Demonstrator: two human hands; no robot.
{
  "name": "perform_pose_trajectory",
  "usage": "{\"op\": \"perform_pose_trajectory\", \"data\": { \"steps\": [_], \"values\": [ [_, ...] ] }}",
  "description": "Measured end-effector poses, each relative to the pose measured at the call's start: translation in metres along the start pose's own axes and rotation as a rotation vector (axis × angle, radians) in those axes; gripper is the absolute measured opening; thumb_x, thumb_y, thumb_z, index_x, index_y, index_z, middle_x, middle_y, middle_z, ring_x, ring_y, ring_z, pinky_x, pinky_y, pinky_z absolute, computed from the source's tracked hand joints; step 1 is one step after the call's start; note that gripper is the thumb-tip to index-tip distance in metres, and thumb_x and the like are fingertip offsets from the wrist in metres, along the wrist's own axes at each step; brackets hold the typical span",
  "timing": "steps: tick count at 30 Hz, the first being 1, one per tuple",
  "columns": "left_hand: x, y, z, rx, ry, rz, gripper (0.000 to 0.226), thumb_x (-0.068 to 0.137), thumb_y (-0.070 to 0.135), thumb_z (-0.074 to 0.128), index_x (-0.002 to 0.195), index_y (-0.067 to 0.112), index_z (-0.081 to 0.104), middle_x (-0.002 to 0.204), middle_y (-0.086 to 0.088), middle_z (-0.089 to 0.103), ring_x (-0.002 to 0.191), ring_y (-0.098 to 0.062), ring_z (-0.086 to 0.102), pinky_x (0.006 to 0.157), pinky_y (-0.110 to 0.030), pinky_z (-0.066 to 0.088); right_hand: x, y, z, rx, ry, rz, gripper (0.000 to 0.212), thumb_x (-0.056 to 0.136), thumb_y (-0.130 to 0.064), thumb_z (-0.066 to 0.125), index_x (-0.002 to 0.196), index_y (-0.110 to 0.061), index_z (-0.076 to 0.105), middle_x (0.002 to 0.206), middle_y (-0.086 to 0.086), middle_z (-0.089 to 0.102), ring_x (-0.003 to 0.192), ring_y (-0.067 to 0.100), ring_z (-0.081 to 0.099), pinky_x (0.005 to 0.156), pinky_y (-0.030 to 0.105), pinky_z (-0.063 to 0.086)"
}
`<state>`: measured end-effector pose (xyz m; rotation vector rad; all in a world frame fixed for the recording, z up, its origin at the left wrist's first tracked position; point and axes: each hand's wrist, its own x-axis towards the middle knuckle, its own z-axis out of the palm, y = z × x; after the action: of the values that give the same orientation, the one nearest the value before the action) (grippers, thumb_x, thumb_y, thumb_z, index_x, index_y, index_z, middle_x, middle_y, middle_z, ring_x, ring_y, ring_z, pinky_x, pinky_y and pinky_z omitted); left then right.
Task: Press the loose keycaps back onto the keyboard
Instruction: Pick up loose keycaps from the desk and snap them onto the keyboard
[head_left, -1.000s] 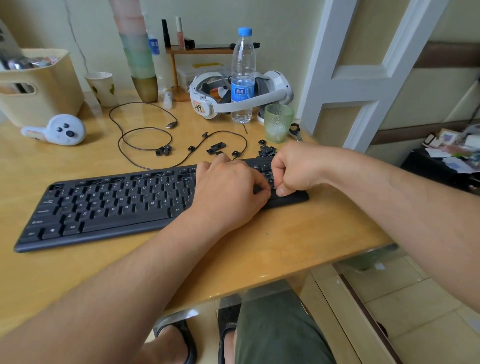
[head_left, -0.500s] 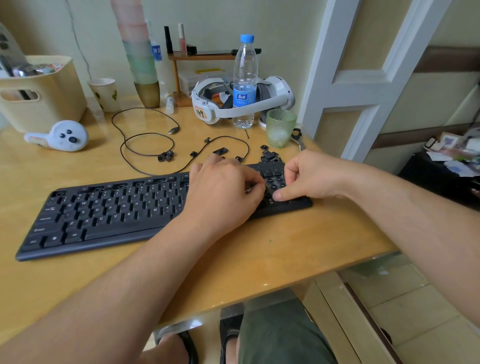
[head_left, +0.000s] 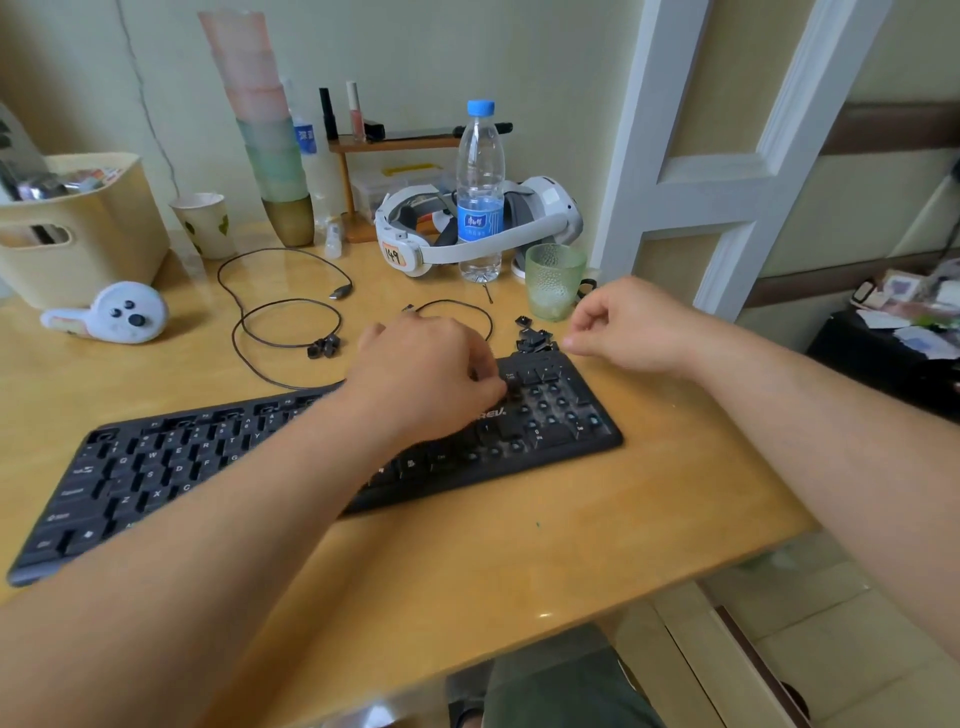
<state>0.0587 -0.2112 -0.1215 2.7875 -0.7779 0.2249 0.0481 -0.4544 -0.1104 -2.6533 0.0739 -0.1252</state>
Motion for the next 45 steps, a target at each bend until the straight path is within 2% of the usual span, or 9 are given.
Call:
{"op": "perform_pose_trajectory", "data": {
  "steps": [3,6,9,14,19,23,26,32,45],
  "values": [
    [0.021,-0.036,-0.011,-0.027,-0.007,-0.136,0.020,0.094,0.034,0.056,0.093,0.048,0.070,0.102,0.017,0.072,0.102,-0.019,0.062,0.095,-0.046,0.055,0.022,-0.007,0.016,-0.036,0.032,-0.033,0.008,0.091,-0.036,0.076,0.086,-0.030,0.076,0.088,-0.018,0.068,0.090,0.008,0.064,0.081,0.030,0.049],
    [0.029,-0.071,-0.017,-0.086,0.014,-0.272,0.035,0.096,0.017,0.052,0.092,0.047,0.069,0.109,0.011,0.073,0.098,-0.017,0.066,0.085,-0.038,0.061,0.034,-0.038,0.030,-0.036,0.005,-0.140,0.009,0.095,-0.033,0.071,0.100,-0.032,0.078,0.096,-0.019,0.068,0.092,0.004,0.061,0.084,0.026,0.043],
    [0.028,-0.085,-0.013,-0.100,-0.004,-0.299,0.033,0.095,0.019,0.053,0.099,0.044,0.073,0.110,0.014,0.074,0.102,-0.016,0.065,0.091,-0.039,0.059,0.047,-0.065,0.042,-0.082,-0.032,-0.193,0.016,0.095,-0.031,0.070,0.108,-0.028,0.080,0.102,-0.014,0.071,0.095,0.007,0.063,0.085,0.026,0.047],
    [0.020,-0.083,-0.003,-0.129,0.053,-0.303,0.026,0.092,0.028,0.057,0.104,0.044,0.075,0.107,0.020,0.071,0.099,-0.013,0.064,0.084,-0.039,0.060,0.068,-0.077,0.062,-0.204,-0.107,-0.045,0.024,0.083,-0.039,0.077,0.092,-0.017,0.075,0.096,-0.001,0.072,0.091,0.019,0.068,0.084,0.039,0.061],
    [0.008,-0.075,0.002,-0.203,0.156,-0.251,0.022,0.094,0.033,0.059,0.105,0.042,0.075,0.099,0.025,0.068,0.099,-0.006,0.063,0.082,-0.032,0.058,0.065,-0.081,0.062,-0.172,-0.086,-0.009,0.018,0.082,-0.032,0.077,0.089,-0.016,0.077,0.093,0.000,0.074,0.088,0.020,0.070,0.081,0.040,0.062],
    [0.006,-0.071,0.003,-0.327,0.226,-0.174,0.019,0.096,0.042,0.065,0.114,0.043,0.072,0.096,0.026,0.069,0.096,-0.001,0.063,0.077,-0.022,0.050,0.049,-0.084,0.052,0.239,-0.001,-0.053,0.007,0.084,-0.033,0.078,0.084,-0.025,0.079,0.085,-0.012,0.073,0.085,0.005,0.066,0.073,0.029,0.052],
    [0.005,-0.064,0.004,-0.440,0.257,-0.124,0.025,0.094,0.050,0.069,0.118,0.044,0.068,0.092,0.026,0.070,0.097,0.003,0.061,0.073,-0.014,0.044,0.042,-0.088,0.055,0.620,-0.104,-0.066,0.008,0.088,-0.024,0.076,0.083,-0.018,0.080,0.070,-0.009,0.071,0.065,-0.001,0.059,0.066,0.024,0.043],
    [0.002,-0.057,0.003,-0.592,0.356,-0.122,0.027,0.089,0.054,0.074,0.113,0.044,0.066,0.091,0.024,0.073,0.096,0.000,0.065,0.079,-0.027,0.054,0.038,-0.095,0.059,0.994,-0.178,0.014,0.007,0.095,-0.014,0.069,0.090,-0.014,0.075,0.074,0.003,0.071,0.065,0.011,0.052,0.060,0.026,0.041],
    [0.002,-0.062,0.003,-0.741,0.401,-0.187,0.018,0.090,0.039,0.080,0.107,0.035,0.074,0.092,0.028,0.072,0.089,0.001,0.066,0.070,-0.008,0.047,0.032,-0.095,0.056,1.054,-0.209,-0.088,0.013,0.094,0.000,0.066,0.099,-0.013,0.067,0.080,0.007,0.074,0.072,0.023,0.070,0.073,0.035,0.056]
  ]
}}
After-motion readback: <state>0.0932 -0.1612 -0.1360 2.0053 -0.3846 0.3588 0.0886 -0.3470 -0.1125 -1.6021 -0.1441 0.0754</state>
